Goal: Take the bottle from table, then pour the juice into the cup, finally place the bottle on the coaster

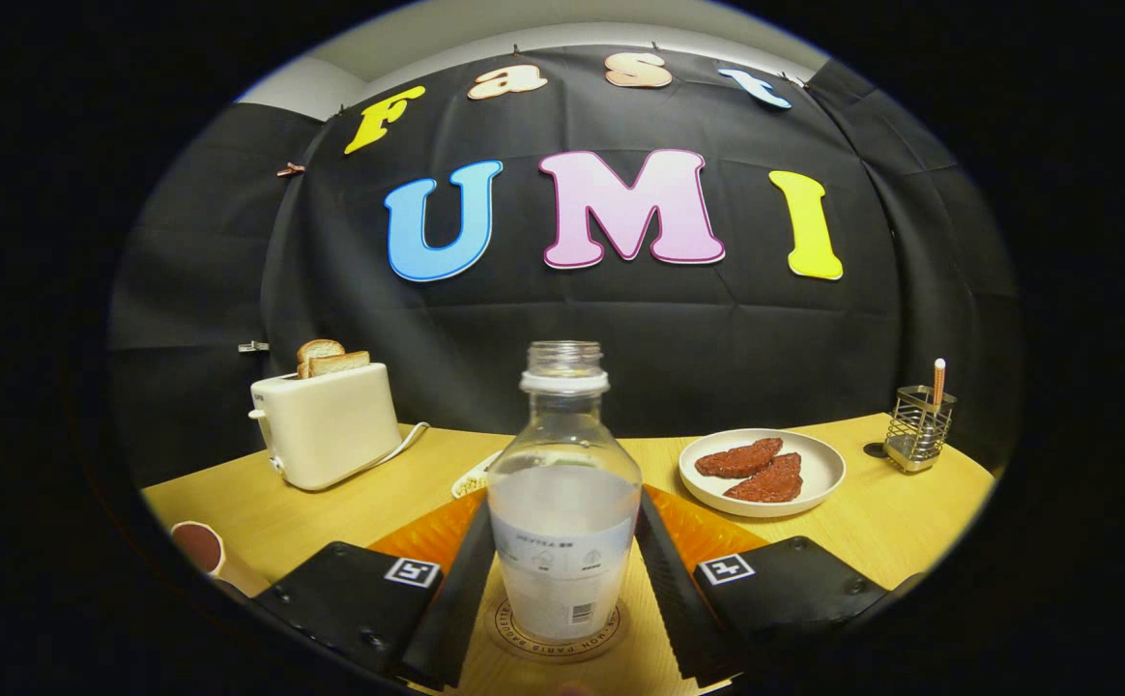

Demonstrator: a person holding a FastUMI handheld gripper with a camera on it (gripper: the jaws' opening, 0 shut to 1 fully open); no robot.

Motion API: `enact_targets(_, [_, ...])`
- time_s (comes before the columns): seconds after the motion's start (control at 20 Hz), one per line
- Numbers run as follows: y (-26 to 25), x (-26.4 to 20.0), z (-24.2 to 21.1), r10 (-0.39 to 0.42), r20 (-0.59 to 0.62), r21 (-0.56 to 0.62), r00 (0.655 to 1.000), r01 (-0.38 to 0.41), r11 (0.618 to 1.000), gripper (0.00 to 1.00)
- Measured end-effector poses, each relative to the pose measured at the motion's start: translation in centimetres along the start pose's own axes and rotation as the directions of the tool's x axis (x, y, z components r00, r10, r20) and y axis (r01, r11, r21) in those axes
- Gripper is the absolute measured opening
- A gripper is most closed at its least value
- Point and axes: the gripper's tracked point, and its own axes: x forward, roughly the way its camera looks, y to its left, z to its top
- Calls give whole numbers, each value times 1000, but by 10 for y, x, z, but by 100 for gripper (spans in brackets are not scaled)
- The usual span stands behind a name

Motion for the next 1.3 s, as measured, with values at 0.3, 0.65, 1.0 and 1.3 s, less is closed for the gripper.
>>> enact_targets(0.3, [4,-5,1,-1,2,-14,1000,1,1000,100])
enact_targets(0.65, [16,-42,23,35,16,-46,999,-35,998,100])
enact_targets(1.0, [-1,-112,91,-19,67,-82,998,25,996,100])
enact_targets(1.3, [-26,-174,170,-107,122,-81,987,117,990,100])
